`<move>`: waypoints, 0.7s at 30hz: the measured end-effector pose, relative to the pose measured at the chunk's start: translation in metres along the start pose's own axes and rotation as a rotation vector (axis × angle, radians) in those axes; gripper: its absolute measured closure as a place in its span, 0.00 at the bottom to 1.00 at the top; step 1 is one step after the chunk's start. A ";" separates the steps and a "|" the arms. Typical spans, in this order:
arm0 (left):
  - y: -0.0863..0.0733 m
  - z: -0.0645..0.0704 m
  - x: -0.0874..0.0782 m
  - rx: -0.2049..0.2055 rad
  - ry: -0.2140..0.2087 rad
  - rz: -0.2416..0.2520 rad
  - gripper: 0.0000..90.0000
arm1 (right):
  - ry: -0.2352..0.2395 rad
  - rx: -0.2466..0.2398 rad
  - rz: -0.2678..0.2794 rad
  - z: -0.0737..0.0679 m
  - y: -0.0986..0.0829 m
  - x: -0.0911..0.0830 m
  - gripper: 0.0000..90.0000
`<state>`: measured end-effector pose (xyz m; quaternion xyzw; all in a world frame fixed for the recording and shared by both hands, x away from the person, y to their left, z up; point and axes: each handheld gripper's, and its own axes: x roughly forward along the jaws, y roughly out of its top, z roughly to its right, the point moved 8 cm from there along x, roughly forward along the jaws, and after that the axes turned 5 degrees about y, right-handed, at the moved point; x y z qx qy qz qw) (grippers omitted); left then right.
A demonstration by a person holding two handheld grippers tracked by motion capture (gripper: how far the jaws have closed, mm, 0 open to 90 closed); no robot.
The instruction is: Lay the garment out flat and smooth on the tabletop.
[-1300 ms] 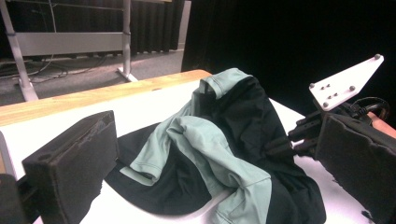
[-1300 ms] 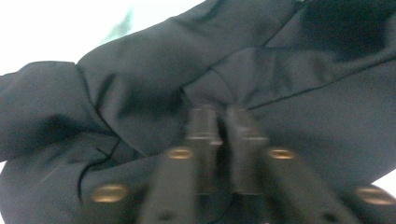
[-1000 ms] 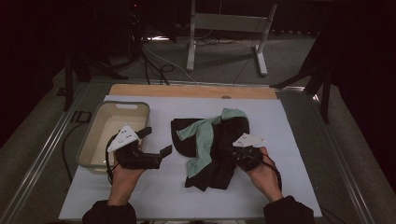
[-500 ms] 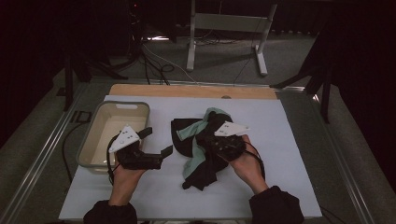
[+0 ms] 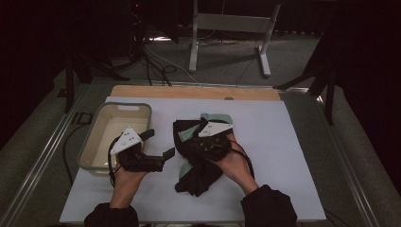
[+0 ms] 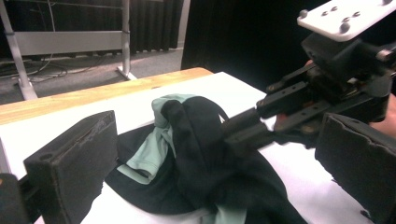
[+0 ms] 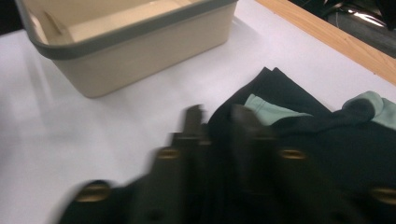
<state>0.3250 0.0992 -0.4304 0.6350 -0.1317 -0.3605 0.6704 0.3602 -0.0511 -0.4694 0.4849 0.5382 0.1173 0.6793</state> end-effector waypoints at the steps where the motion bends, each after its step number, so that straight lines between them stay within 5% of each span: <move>1: 0.000 0.000 0.000 -0.002 0.001 0.001 0.01 | -0.001 0.006 0.009 0.000 0.000 -0.003 0.63; 9: 0.001 0.000 -0.001 -0.004 0.004 0.009 0.01 | -0.011 0.002 0.016 -0.016 -0.024 -0.029 0.31; 21: -0.001 0.001 0.000 -0.002 0.002 0.002 0.01 | 0.008 0.019 -0.038 -0.039 -0.076 -0.032 0.26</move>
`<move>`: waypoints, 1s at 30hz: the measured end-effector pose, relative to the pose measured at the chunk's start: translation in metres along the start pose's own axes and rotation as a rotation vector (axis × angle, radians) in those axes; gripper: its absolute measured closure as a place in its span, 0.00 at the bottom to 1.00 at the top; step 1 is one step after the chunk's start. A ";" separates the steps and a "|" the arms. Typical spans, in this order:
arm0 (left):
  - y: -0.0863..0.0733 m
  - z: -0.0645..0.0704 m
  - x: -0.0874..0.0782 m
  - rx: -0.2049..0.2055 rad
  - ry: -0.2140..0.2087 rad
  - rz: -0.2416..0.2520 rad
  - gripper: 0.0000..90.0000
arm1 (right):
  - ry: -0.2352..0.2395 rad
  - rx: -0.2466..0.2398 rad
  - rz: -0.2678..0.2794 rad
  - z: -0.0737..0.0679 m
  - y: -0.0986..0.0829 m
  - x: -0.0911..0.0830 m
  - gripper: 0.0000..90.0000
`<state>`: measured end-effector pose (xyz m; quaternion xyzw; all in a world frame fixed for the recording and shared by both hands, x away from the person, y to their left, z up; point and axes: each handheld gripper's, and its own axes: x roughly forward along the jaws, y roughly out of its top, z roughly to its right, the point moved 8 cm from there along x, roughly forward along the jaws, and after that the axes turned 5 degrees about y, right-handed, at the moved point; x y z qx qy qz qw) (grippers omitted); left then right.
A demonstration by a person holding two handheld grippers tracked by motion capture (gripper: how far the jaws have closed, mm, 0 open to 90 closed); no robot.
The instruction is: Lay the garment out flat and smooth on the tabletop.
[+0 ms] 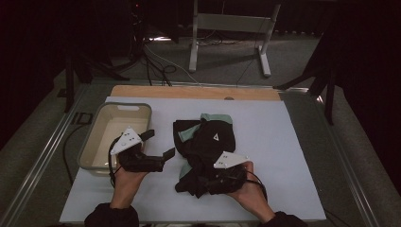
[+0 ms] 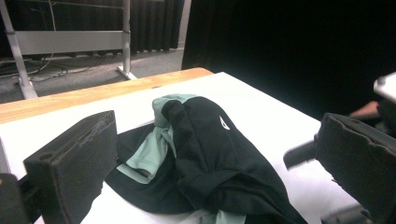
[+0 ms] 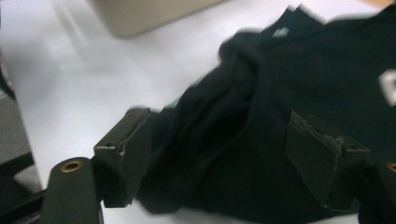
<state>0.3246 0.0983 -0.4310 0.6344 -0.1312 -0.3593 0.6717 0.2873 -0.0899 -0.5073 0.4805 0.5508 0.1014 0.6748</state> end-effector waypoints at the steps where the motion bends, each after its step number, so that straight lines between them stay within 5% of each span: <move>1: 0.000 0.000 0.000 0.001 0.000 -0.001 0.01 | 0.004 0.004 -0.011 -0.002 -0.004 0.001 0.26; 12: 0.000 0.000 -0.001 0.000 0.001 0.002 0.01 | 0.058 0.019 -0.098 -0.016 -0.031 0.018 0.37; 14: 0.001 0.000 -0.001 -0.002 -0.001 0.004 0.01 | 0.070 0.011 -0.116 -0.018 -0.033 0.021 0.47; 17: 0.001 0.000 -0.002 -0.001 -0.004 0.005 0.01 | 0.102 0.018 -0.126 -0.020 -0.033 0.023 0.77; 19: 0.001 0.001 -0.001 0.000 -0.004 0.005 0.01 | 0.118 0.024 -0.122 -0.021 -0.032 0.023 0.84; 20: 0.000 0.001 -0.001 0.000 -0.005 0.002 0.01 | 0.122 0.025 -0.103 -0.020 -0.028 0.021 0.98; 30: -0.004 0.007 0.005 0.006 -0.019 -0.014 0.01 | 0.080 0.061 0.041 -0.004 0.009 0.000 0.99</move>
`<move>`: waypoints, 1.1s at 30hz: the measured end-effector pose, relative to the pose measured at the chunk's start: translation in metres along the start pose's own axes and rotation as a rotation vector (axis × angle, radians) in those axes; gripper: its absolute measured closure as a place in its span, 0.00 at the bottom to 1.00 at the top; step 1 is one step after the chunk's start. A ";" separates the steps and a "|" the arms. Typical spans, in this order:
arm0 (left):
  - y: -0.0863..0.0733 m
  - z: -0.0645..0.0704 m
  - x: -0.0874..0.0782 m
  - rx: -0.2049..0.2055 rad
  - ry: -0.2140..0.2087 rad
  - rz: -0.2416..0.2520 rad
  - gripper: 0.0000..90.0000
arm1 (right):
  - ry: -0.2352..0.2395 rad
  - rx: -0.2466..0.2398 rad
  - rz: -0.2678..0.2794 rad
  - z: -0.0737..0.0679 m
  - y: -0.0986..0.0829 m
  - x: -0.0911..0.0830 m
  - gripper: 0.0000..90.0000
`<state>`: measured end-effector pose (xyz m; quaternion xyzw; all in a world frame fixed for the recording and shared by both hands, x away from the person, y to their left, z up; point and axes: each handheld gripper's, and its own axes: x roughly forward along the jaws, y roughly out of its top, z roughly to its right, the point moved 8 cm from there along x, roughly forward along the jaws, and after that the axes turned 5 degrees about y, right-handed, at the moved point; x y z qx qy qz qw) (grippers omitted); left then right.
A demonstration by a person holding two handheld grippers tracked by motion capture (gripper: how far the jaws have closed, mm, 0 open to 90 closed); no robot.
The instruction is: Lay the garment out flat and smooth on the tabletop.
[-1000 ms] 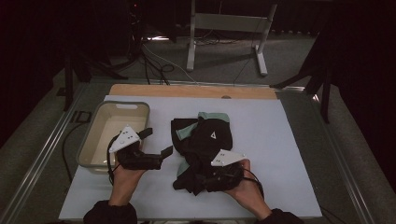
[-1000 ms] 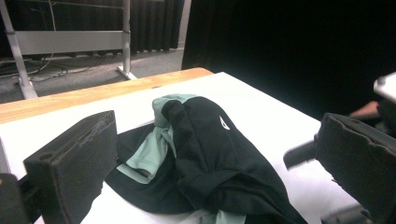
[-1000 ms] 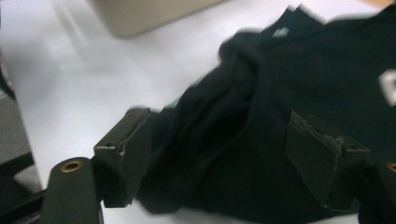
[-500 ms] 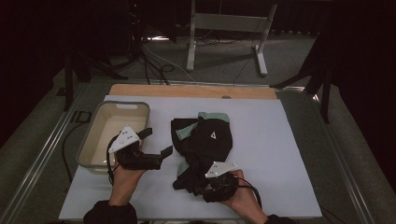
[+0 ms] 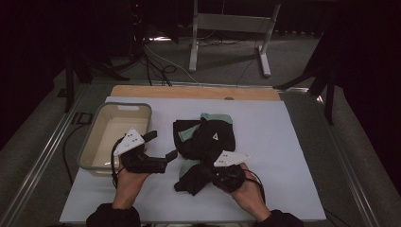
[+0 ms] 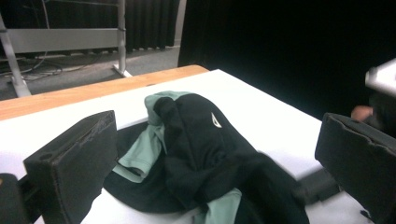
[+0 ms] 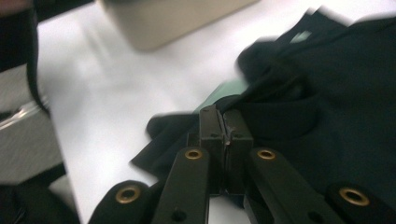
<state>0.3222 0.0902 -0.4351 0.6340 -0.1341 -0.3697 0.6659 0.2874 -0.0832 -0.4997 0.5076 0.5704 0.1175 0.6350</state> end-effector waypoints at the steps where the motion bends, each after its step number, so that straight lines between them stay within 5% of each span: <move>1: -0.001 0.001 0.001 0.001 -0.004 -0.005 0.01 | -0.011 0.003 0.015 0.002 0.005 -0.002 0.99; 15: -0.022 0.025 0.023 0.010 -0.082 -0.089 0.07 | -0.065 0.010 0.136 0.018 0.067 -0.012 0.99; 26: -0.038 0.044 0.037 0.036 -0.110 -0.158 0.25 | -0.071 0.005 0.174 0.012 0.088 -0.016 0.99; 29: -0.048 0.049 0.045 0.059 -0.106 -0.183 0.38 | -0.057 0.002 0.182 0.008 0.088 -0.016 0.99; 33: -0.061 0.053 0.050 0.083 -0.132 -0.242 0.80 | -0.045 -0.005 0.173 0.006 0.084 -0.016 0.99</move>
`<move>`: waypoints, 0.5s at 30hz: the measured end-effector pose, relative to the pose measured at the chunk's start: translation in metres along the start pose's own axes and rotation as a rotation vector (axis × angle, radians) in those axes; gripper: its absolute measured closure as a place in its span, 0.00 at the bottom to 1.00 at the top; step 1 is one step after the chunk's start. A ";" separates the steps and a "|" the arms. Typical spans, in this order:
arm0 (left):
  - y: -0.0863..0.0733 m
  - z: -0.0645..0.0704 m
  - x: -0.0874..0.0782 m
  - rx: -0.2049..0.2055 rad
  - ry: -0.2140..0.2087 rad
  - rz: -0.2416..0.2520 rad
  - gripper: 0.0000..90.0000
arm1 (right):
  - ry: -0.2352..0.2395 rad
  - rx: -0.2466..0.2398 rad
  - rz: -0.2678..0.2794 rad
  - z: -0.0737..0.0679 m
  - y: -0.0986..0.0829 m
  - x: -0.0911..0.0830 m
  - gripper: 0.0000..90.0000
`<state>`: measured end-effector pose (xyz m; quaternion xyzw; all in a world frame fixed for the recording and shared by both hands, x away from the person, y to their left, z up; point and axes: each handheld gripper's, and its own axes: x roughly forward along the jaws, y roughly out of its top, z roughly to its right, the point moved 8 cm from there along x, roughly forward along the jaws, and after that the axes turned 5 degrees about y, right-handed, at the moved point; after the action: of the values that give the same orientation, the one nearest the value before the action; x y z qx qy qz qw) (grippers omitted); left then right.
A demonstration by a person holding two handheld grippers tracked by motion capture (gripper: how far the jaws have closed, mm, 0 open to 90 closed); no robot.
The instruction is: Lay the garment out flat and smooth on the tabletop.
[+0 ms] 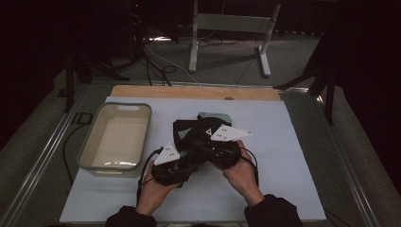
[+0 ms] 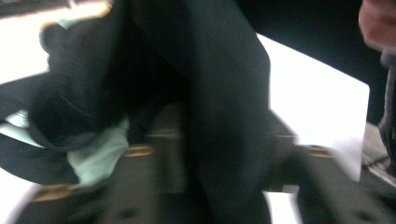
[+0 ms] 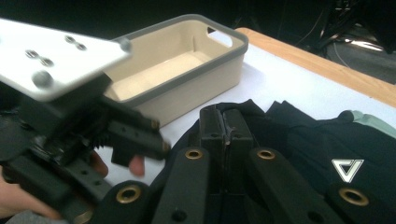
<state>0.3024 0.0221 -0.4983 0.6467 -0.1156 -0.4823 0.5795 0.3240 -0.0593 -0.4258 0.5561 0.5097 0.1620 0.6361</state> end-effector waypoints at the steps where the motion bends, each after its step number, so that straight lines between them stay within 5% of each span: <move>1: 0.000 0.000 0.000 0.000 0.000 0.000 0.90 | 0.005 -0.004 -0.013 0.000 -0.002 0.001 0.98; 2: 0.000 -0.002 -0.002 -0.002 0.000 0.006 0.97 | -0.008 -0.011 -0.021 0.001 -0.004 0.000 0.95; 6: 0.005 -0.008 -0.010 -0.012 0.017 0.034 0.98 | -0.040 -0.017 0.012 0.010 -0.009 -0.009 0.61; 8: 0.006 -0.011 -0.013 -0.016 0.026 0.042 0.98 | -0.103 -0.035 0.003 0.021 -0.018 -0.014 0.54; 15: 0.011 -0.017 -0.020 -0.034 0.048 0.071 0.98 | -0.182 0.011 -0.072 0.057 -0.062 -0.022 0.42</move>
<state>0.3099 0.0441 -0.4809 0.6434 -0.1165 -0.4477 0.6099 0.3397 -0.1281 -0.4772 0.5533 0.4702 0.0851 0.6823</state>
